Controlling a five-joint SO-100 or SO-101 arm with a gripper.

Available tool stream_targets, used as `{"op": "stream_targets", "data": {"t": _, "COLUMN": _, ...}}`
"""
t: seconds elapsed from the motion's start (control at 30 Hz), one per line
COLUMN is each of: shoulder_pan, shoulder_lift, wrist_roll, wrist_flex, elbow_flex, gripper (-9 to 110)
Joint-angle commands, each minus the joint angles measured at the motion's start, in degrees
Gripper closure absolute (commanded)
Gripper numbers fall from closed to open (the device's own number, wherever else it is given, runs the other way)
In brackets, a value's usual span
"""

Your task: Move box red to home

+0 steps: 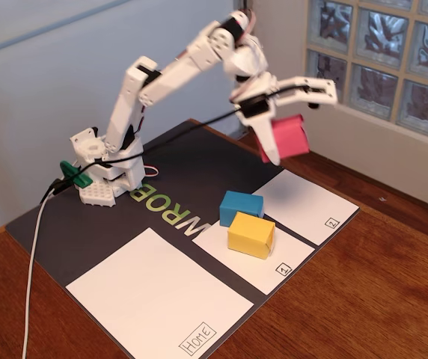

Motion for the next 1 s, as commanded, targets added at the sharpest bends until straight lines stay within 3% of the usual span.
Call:
{"op": "stream_targets", "data": {"t": 0.0, "shoulder_pan": 1.49, "shoulder_lift": 9.32, "wrist_roll": -0.88, "wrist_flex": 9.67, "elbow_flex": 3.78, "gripper": 102}}
{"op": "stream_targets", "data": {"t": 0.3, "shoulder_pan": 6.50, "shoulder_lift": 20.74, "wrist_roll": -0.70, "wrist_flex": 9.14, "elbow_flex": 17.84, "gripper": 102}}
{"op": "stream_targets", "data": {"t": 0.47, "shoulder_pan": 8.35, "shoulder_lift": 29.79, "wrist_roll": 1.32, "wrist_flex": 1.49, "elbow_flex": 33.93, "gripper": 102}}
{"op": "stream_targets", "data": {"t": 0.97, "shoulder_pan": 17.58, "shoulder_lift": 43.68, "wrist_roll": -1.67, "wrist_flex": -4.75, "elbow_flex": 56.87, "gripper": 102}}
